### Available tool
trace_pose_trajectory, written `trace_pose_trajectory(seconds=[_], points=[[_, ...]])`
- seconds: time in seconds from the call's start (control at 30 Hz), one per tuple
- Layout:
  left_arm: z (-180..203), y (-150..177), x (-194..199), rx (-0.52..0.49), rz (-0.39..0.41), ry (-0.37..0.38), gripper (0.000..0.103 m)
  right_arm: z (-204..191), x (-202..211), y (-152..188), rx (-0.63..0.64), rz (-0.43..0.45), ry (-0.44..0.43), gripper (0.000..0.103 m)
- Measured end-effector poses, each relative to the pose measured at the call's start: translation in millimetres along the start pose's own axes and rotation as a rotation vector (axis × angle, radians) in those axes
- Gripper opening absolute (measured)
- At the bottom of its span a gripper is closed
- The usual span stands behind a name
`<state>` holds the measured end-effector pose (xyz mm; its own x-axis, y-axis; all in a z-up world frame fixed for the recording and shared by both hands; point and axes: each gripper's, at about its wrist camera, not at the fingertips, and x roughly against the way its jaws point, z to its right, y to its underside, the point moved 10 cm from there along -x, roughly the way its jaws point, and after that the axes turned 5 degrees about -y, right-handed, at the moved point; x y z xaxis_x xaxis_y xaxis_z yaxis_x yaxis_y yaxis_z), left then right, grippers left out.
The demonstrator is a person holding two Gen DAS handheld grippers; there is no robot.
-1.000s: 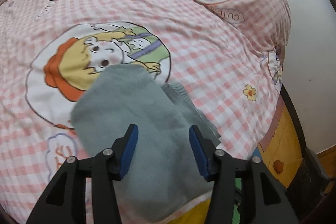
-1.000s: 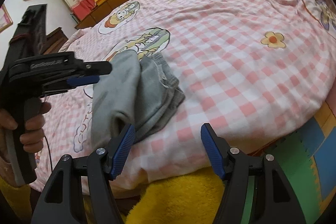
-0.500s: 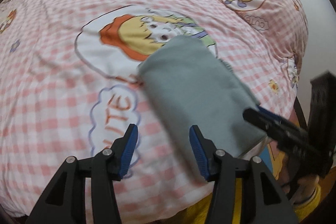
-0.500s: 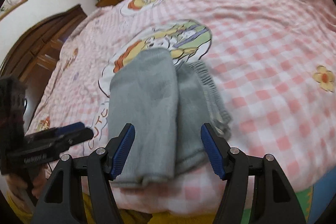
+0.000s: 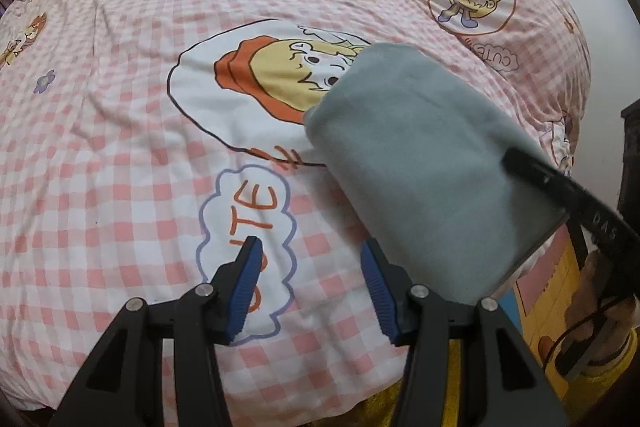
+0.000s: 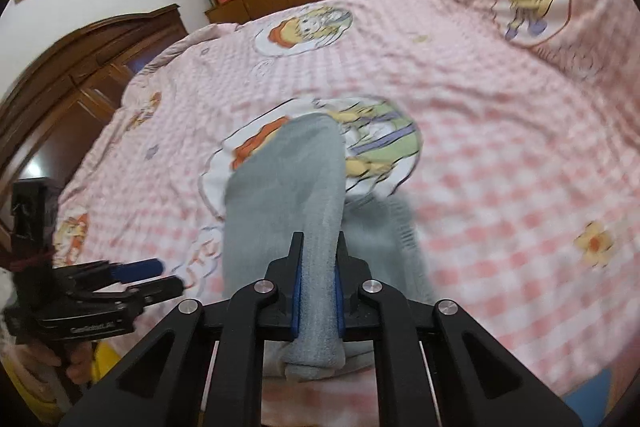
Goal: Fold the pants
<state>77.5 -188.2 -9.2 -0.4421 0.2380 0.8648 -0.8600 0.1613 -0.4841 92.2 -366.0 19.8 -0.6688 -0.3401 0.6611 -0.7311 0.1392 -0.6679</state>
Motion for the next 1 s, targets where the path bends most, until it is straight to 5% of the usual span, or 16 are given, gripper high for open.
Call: trace_pose_trajectory(seconds=[0.3,0.5,0.67,0.83,1.0], points=[[19.7,0.9,-10.6,-0.047,0.001,0.000,0.053,64.9,-44.2,40.7,-0.123,-0.110,0.089,0.012],[42.1,-23.6,-5.4,-0.111,0.073,0.033,0.053,66.9,-25.5,34.7,-0.189,-0.071,0.063,0.013],[63.7,-58.6,-10.7,-0.170,0.160,0.068,0.027,35.4,-4.8,5.7,-0.051,0.004,0.119,0.013],[72.3,-78.0,-32.9,-0.165,0.136,0.102,0.027,35.1,-12.0,1.4,0.007,-0.016,0.265,0.013],[66.6,-78.9,-44.1,-0.169,0.125,0.104,0.027,58.5,-21.7,31.8,-0.031,-0.080,0.275,0.013]])
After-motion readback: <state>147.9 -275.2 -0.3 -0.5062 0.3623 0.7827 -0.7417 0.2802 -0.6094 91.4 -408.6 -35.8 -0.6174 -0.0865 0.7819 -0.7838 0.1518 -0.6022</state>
